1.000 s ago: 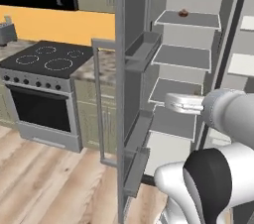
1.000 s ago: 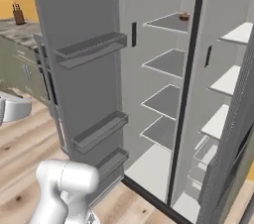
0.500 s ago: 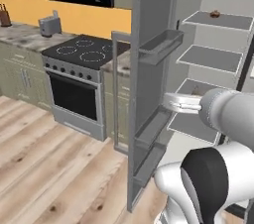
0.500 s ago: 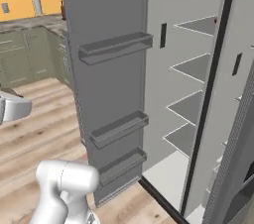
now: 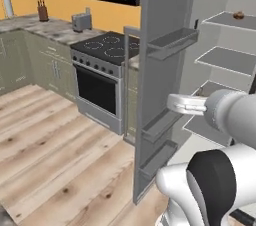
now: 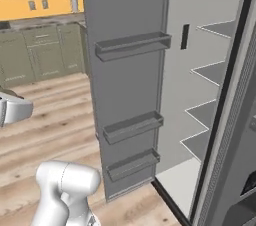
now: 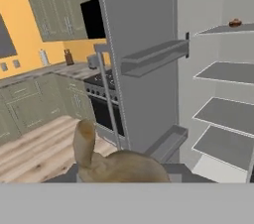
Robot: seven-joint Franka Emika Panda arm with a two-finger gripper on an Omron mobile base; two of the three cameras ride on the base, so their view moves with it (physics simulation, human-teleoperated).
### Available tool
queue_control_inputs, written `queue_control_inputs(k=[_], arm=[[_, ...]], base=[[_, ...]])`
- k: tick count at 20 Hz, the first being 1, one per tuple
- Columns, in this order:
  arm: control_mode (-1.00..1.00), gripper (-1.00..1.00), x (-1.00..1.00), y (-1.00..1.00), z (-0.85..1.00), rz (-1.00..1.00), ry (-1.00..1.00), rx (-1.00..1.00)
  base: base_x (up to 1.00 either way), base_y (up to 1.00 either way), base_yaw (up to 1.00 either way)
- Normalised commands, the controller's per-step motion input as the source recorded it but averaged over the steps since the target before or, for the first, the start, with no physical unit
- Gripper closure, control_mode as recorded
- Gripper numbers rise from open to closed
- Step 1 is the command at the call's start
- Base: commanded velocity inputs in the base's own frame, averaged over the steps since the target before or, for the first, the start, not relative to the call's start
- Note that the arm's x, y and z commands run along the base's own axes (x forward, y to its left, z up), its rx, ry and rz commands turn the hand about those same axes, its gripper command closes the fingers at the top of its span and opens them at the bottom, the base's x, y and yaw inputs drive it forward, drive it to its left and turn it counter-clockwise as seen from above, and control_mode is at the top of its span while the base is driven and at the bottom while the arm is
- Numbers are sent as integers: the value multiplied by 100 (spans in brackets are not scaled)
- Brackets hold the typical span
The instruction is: Gather the garlic and mushroom from the fridge and place them on a tray on the dining counter. Then gather the chicken drumstick and fish from the fridge and place them on the other tray.
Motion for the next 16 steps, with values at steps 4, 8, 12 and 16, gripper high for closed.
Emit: queue_control_inputs(k=[4, 8, 12, 16], arm=[[100, 100, 0, 0, 0, 0, 0, 0], [100, 100, 0, 0, 0, 0, 0, 0], [100, 100, 0, 0, 0, 0, 0, 0], [100, 100, 0, 0, 0, 0, 0, 0]], base=[[-58, -94, 40], [-57, -100, 36], [-65, -90, 33], [-75, -13, 28]])
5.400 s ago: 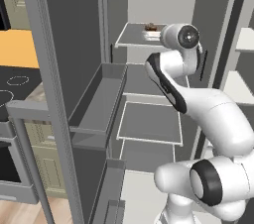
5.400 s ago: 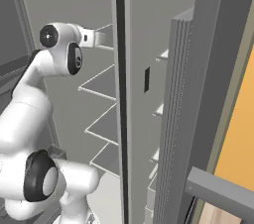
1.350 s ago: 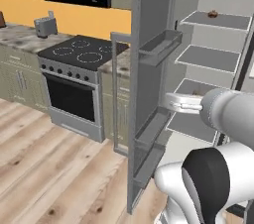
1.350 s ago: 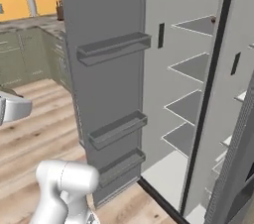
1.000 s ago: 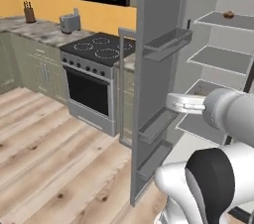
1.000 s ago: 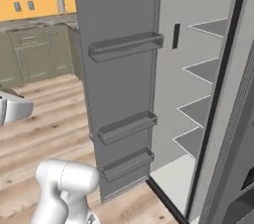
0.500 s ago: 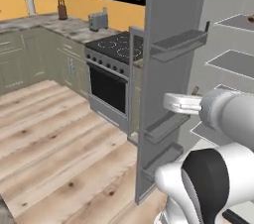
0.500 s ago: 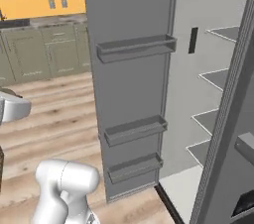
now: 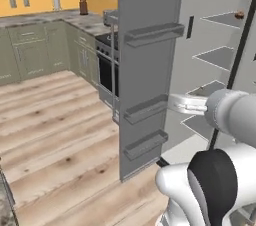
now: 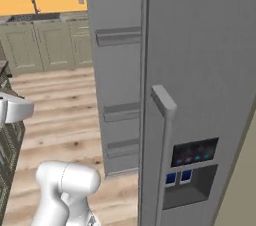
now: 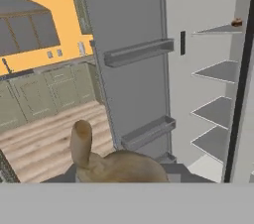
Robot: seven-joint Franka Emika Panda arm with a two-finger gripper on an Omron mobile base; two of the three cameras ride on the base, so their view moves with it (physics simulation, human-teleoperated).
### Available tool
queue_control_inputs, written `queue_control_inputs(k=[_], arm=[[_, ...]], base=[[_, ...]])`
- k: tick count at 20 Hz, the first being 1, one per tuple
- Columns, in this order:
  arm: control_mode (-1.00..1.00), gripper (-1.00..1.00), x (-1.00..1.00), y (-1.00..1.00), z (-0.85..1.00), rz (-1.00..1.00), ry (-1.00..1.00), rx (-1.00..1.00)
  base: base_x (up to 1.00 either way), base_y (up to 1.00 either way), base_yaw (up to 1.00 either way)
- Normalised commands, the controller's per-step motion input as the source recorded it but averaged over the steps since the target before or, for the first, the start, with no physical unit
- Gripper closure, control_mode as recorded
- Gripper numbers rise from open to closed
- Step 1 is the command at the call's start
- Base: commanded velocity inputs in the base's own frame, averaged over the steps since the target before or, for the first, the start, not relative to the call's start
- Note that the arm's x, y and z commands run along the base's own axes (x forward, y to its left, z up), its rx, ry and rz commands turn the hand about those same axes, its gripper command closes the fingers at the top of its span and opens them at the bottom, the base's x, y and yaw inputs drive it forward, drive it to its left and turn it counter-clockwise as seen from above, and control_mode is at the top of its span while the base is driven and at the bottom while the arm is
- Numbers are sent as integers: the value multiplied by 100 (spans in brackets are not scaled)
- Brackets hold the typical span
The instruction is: Gather the garlic and mushroom from the fridge and place them on a tray on the dining counter. Then gather the chicken drumstick and fish from the fridge and place them on the other tray.
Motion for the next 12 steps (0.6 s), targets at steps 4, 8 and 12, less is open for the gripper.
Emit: queue_control_inputs(k=[4, 8, 12], arm=[[100, 100, 0, 0, 0, 0, 0, 0], [100, 100, 0, 0, 0, 0, 0, 0], [100, 100, 0, 0, 0, 0, 0, 0]], base=[[-86, -15, 26], [-80, -1, 24], [-30, 16, 21]])
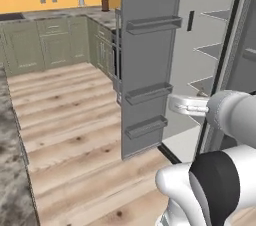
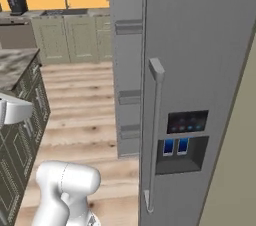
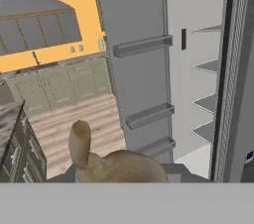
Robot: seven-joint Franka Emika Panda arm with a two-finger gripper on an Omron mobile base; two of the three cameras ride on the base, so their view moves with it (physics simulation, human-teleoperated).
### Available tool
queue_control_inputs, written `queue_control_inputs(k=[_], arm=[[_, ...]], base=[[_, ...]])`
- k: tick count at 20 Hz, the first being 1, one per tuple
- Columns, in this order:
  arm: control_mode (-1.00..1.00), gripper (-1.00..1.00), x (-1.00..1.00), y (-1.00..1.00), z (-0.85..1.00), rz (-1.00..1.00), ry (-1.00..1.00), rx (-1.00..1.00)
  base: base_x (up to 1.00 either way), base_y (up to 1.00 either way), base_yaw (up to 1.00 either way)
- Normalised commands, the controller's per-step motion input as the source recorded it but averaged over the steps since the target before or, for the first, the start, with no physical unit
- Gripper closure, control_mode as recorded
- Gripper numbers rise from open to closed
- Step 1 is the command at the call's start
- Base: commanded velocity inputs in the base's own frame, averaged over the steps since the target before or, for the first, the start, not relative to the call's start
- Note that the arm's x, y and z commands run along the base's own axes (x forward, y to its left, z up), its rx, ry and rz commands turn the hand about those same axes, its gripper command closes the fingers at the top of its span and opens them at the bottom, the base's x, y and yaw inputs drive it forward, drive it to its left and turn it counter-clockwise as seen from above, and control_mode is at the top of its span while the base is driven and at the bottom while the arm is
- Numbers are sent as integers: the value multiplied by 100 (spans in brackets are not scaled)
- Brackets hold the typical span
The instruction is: Gather the garlic and mushroom from the fridge and place them on a tray on the dining counter. Then gather the chicken drumstick and fish from the fridge and place them on the other tray.
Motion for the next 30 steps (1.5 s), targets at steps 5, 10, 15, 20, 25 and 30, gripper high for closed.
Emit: queue_control_inputs(k=[5, 10, 15, 20, 25, 30], arm=[[100, 100, 0, 0, 0, 0, 0, 0], [100, 100, 0, 0, 0, 0, 0, 0], [100, 100, 0, 0, 0, 0, 0, 0], [100, 100, 0, 0, 0, 0, 0, 0], [100, 100, 0, 0, 0, 0, 0, 0], [100, 100, 0, 0, 0, 0, 0, 0]], base=[[-22, 33, 19], [-79, -1, 24], [-94, -13, 25], [-71, 0, 20], [-38, 26, 21], [-8, 51, 21]])
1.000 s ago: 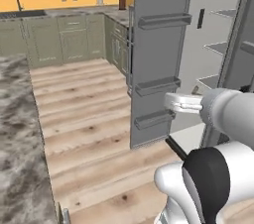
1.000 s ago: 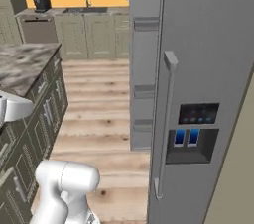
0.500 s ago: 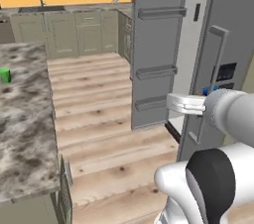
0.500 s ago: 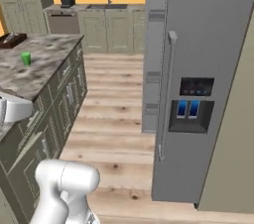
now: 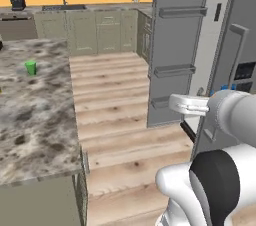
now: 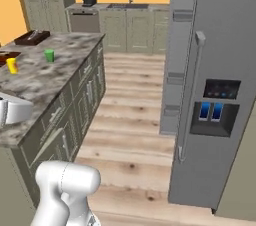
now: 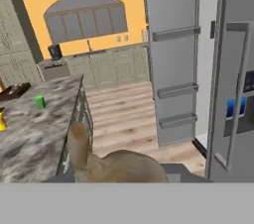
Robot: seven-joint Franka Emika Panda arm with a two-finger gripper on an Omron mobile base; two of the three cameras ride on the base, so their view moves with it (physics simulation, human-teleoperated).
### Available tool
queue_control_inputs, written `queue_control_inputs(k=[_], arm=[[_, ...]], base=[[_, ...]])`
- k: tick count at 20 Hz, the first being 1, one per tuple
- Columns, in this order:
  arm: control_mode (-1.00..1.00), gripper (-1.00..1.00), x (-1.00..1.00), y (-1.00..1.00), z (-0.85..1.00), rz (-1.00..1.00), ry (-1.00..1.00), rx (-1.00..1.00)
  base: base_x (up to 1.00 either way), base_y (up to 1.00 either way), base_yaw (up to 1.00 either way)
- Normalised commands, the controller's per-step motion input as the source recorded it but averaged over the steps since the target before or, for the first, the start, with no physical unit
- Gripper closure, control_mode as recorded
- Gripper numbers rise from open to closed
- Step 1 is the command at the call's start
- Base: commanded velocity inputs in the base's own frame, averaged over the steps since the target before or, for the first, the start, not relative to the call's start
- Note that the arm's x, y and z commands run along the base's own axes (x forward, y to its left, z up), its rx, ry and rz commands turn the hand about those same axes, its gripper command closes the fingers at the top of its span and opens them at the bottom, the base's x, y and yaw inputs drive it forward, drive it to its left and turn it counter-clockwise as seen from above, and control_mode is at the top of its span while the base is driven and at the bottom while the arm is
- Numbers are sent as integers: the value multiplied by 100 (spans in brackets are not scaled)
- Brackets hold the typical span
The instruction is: Gather the garlic and mushroom from the fridge and place them on a tray on the dining counter. Then gather the chicken drumstick and fish from the fridge and place them on the other tray.
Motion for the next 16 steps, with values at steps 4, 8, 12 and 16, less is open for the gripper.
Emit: queue_control_inputs(k=[4, 8, 12, 16], arm=[[100, 100, 0, 0, 0, 0, 0, 0], [100, 100, 0, 0, 0, 0, 0, 0], [100, 100, 0, 0, 0, 0, 0, 0], [100, 100, 0, 0, 0, 0, 0, 0]], base=[[6, 85, 16], [24, 100, 8], [41, 100, 2], [37, 100, 0]])
